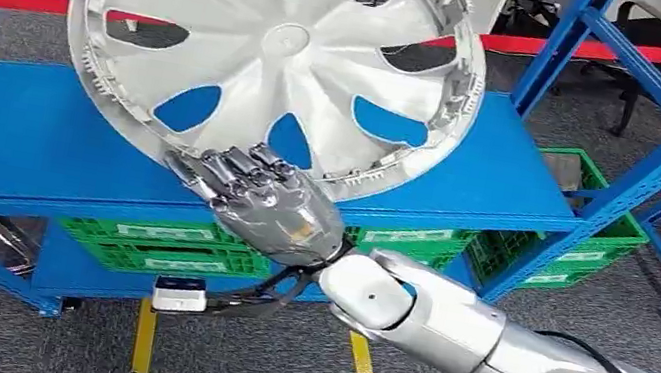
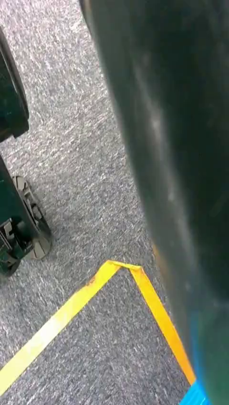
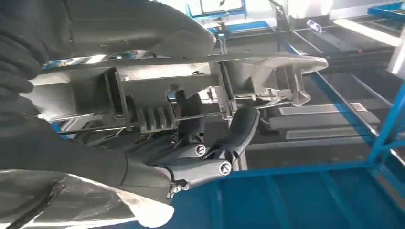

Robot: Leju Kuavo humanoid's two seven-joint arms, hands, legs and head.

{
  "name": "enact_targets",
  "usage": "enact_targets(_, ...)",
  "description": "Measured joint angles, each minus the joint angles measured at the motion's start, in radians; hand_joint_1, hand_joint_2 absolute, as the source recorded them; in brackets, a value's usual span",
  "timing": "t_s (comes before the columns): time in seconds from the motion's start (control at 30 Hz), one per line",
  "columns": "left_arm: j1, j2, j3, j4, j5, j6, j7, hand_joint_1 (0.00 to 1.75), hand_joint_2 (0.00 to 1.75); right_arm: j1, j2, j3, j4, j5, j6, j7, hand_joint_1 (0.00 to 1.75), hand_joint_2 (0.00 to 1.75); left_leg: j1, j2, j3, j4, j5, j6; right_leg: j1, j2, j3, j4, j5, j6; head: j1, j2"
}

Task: Take the parts from the cabinet and place them on the table.

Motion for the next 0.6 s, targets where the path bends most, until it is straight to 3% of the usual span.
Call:
enact_targets(0.1, 0.000, 0.000, 0.000, 0.000, 0.000, 0.000, 0.000, 0.00, 0.00, 0.000, -0.004, 0.005, -0.006, -0.001, 0.000, -0.003, 1.75, 1.75, 0.000, 0.000, 0.000, 0.000, 0.000, 0.000, 0.000, 0.000, 0.000, 0.000, 0.000, 0.000, 0.000, 0.000)
enact_targets(0.6, 0.002, 0.003, 0.001, 0.000, 0.001, -0.035, 0.015, 0.00, 0.00, 0.037, -0.006, -0.005, -0.033, -0.001, 0.000, -0.143, 1.75, 1.75, 0.000, 0.000, 0.000, 0.000, 0.000, 0.000, 0.000, 0.000, 0.000, 0.000, 0.000, 0.000, 0.000, 0.000)
